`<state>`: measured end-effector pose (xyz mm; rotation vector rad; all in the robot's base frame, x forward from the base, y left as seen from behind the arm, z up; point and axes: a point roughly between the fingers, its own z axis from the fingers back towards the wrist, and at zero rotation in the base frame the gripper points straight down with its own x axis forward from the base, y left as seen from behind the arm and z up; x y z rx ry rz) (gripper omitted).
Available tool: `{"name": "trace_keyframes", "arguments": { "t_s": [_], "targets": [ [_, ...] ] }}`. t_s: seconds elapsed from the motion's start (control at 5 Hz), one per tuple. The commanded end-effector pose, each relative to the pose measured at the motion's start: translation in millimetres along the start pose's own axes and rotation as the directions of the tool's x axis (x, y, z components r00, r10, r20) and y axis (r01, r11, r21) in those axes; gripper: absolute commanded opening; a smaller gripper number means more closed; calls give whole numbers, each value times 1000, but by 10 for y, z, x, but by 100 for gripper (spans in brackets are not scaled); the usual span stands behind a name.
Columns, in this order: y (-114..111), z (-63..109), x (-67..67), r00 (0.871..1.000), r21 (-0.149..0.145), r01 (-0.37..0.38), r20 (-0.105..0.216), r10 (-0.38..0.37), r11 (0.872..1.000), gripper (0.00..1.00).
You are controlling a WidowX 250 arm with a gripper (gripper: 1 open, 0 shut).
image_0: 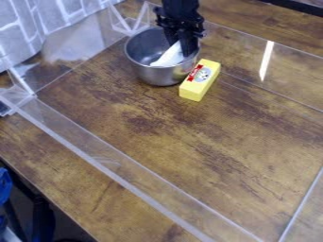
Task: Move the yellow butter to the left side of the table
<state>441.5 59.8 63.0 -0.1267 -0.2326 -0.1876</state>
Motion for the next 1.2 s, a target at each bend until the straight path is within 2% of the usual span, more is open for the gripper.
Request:
{"name": "trace_keyframes", "arguments": {
  "t_s": [0.0, 1.0],
  "targets": [
    [-84, 211, 113, 997, 15, 43, 63, -44, 999, 0],
    [-76, 151, 100, 995, 15, 86, 55, -87, 996, 0]
  ]
}}
